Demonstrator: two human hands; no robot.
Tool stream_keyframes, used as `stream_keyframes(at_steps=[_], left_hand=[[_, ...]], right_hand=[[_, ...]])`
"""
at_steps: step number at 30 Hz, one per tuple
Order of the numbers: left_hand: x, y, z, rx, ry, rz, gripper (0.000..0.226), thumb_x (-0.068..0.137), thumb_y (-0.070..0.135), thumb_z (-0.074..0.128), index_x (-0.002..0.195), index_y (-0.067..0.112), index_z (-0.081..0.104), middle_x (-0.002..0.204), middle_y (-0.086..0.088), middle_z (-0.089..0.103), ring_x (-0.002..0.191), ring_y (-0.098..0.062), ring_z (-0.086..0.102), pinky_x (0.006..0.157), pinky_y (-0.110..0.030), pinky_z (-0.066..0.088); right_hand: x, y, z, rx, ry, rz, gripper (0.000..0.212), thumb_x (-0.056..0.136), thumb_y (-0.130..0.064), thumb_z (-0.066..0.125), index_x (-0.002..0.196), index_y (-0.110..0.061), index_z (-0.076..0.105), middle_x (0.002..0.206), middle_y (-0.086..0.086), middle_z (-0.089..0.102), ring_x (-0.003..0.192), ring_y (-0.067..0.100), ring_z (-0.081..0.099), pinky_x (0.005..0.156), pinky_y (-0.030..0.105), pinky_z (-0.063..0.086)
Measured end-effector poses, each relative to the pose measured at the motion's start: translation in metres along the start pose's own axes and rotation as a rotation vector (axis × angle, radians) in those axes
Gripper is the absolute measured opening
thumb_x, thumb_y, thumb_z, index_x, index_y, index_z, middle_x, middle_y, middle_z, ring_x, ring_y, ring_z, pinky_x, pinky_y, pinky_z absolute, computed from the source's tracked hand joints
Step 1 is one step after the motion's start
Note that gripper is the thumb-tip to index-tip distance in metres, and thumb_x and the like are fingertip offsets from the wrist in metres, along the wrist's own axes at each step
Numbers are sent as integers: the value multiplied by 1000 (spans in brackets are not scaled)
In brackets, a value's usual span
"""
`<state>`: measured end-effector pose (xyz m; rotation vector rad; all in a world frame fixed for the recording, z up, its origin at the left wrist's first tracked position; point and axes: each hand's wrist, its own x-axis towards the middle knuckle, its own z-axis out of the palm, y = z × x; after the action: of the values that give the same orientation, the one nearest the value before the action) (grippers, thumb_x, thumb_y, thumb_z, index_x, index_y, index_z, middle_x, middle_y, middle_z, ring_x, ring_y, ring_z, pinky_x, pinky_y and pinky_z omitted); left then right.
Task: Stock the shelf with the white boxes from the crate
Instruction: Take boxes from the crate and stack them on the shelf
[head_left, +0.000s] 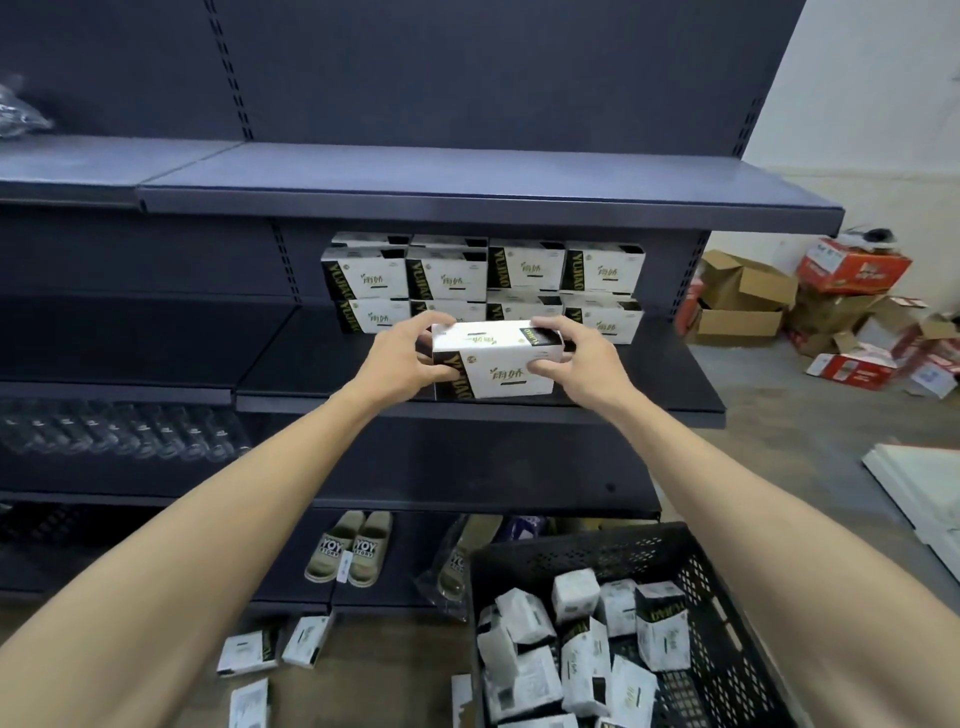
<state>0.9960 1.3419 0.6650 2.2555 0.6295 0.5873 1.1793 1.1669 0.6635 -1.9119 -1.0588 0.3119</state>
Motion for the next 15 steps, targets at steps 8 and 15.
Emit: stream_keyframes(at_steps=[8, 15], left_hand=[[70, 13, 56, 67, 23, 17, 64, 78, 14, 81, 133, 26, 51, 124, -1, 59, 100, -13, 60, 86, -27, 51], [135, 11, 83, 70, 161, 24, 48, 82, 15, 76, 126, 22, 57, 123, 1, 62, 111, -19, 55, 88, -24, 41]], right_hand=[[36, 40, -8, -134, 193, 109, 61, 82, -22, 79, 138, -25, 54, 128, 2, 63, 119, 21, 56, 98, 31, 45], [109, 53, -22, -186, 229, 163, 62, 83, -28, 79, 138, -16, 54, 128, 11, 62, 121, 29, 57, 101, 40, 49]])
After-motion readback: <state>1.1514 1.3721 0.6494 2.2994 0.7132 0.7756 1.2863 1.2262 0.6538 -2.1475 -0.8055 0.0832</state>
